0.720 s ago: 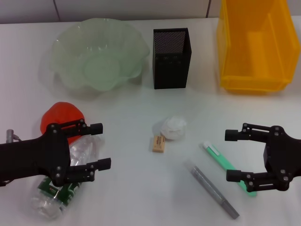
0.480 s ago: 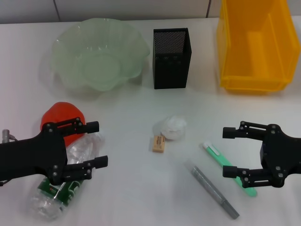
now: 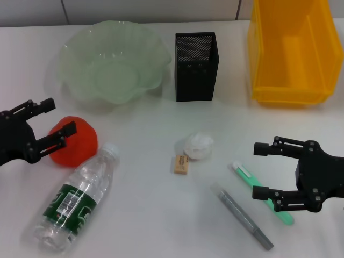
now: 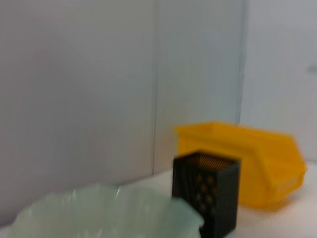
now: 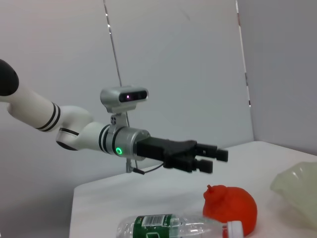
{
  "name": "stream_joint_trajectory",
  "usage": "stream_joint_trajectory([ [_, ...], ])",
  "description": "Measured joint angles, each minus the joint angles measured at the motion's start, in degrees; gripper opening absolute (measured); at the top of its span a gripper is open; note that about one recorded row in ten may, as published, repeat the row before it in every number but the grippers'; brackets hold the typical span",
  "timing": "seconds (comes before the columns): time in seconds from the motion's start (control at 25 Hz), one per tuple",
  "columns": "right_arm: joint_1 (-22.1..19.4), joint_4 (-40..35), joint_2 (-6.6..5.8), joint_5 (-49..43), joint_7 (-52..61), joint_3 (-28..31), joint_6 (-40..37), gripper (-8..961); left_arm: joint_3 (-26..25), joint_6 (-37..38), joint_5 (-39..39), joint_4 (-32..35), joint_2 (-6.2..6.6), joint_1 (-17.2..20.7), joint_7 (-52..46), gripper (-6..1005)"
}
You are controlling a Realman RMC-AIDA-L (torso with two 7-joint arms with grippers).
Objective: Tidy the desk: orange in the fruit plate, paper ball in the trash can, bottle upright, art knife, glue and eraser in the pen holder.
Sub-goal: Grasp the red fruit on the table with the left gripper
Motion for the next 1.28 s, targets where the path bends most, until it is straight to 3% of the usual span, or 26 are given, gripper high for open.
stream_joint_trajectory([
  [0.16,0.13,0.21,0.01,0.01,-0.06,-0.07,0.17,835,2.49,-3.72,1.36,-0.92,0.07,-0.47,-0.11,738],
  [0.36,0.19,0.21,0.01,0.01,-0.06,-0.05,0.21,835,4.34,-7.17,2.49,-0.95,-0.01,-0.78,-0.33,503],
  [0.68,0.31,0.19,-0.03,0.01,-0.05,-0.03,0.21,835,4.81,-12.15,3.98,-1.19,0.05,-1.95,-2.83,351],
  [1.12,0.14,0.19,-0.06,0.45,0.13,0.12,0.2,834,4.5,-11.41,3.8,0.34,0.04,-1.84,-3.18,165],
  [1.28,-0.18,0.19,-0.16,1.33,0.12,0.14,0.2,834,3.62,-7.24,1.0,2.83,-0.03,-1.3,-3.22,120],
])
